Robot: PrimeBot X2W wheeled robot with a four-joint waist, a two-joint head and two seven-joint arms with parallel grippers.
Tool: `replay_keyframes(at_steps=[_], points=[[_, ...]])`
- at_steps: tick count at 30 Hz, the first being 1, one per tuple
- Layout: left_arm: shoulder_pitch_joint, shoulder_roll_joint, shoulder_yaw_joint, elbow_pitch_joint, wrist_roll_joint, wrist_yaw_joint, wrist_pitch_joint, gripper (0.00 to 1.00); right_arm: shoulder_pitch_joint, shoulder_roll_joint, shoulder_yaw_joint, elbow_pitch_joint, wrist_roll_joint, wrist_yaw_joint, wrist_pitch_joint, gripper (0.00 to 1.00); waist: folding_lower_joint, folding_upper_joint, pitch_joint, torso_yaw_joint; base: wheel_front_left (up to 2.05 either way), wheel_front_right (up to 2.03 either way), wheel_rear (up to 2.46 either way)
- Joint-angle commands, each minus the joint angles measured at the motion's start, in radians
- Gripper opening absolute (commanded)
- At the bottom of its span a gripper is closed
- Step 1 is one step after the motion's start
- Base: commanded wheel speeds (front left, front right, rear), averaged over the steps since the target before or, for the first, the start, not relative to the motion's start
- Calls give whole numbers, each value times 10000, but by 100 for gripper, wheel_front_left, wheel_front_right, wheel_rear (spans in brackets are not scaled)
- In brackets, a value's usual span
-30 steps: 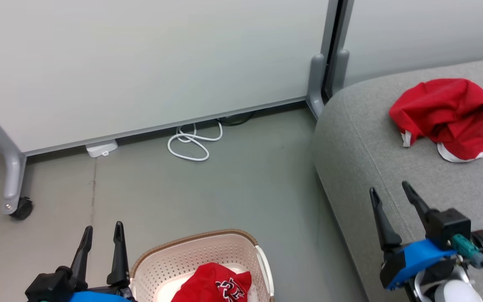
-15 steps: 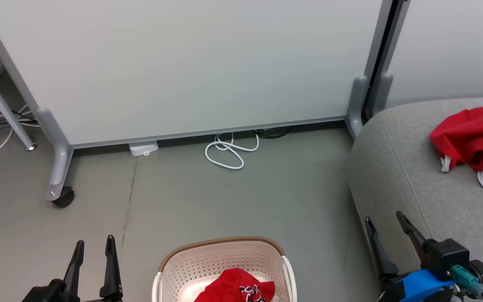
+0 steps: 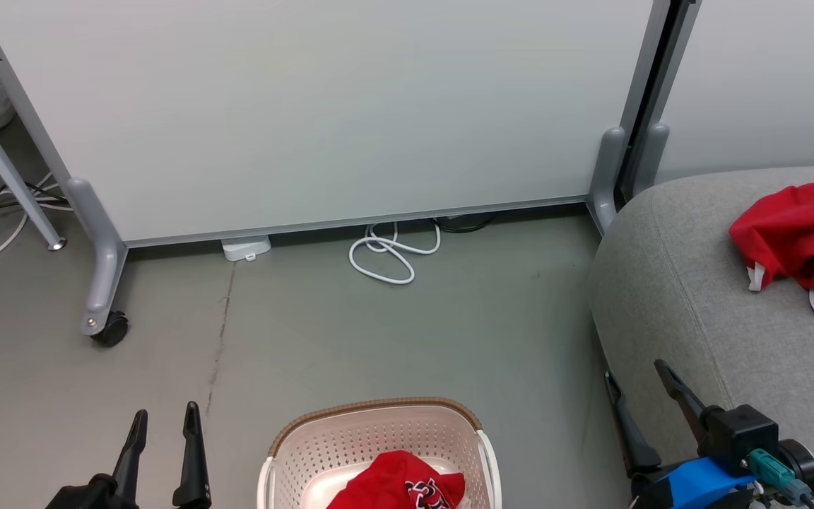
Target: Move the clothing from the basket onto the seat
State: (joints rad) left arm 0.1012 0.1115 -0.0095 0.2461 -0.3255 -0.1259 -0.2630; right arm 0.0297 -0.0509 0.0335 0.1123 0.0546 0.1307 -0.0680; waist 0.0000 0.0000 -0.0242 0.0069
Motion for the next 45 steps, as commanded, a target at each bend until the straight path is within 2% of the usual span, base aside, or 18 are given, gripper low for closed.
replay_keyframes(at_steps=[1, 12, 21, 29, 36, 45], points=[[45, 44, 20, 5, 33, -72, -26, 100, 69, 8, 20, 8, 67, 1, 0, 100, 0, 0, 20, -31, 0, 0, 0], [-86, 68, -22, 19, 50, -73, -26, 100, -10, 9, 152, -75, 99, 1, 60, 100, 0, 0, 139, -170, 0, 0, 0], [-638, 188, -527, 642, 102, -73, -28, 100, -282, 9, 510, -193, 105, 1, 59, 100, 0, 0, 828, -733, 0, 0, 0], [-1898, 229, -1202, 2290, 10, -73, -28, 100, -909, 8, 1011, -290, 222, 1, -139, 100, 0, 0, 2360, -1704, 0, 0, 0], [-3411, 573, -1940, 4125, -449, -73, 143, 100, -1693, 8, 1497, -177, 532, 3, -628, 100, 0, 0, 4165, -2742, 0, 0, 0], [-5062, 1090, -2505, 5919, -672, -72, 289, 100, -2695, 14, 2225, 76, 969, 3, -1301, 100, 0, 0, 6411, -3678, 0, 0, 0]])
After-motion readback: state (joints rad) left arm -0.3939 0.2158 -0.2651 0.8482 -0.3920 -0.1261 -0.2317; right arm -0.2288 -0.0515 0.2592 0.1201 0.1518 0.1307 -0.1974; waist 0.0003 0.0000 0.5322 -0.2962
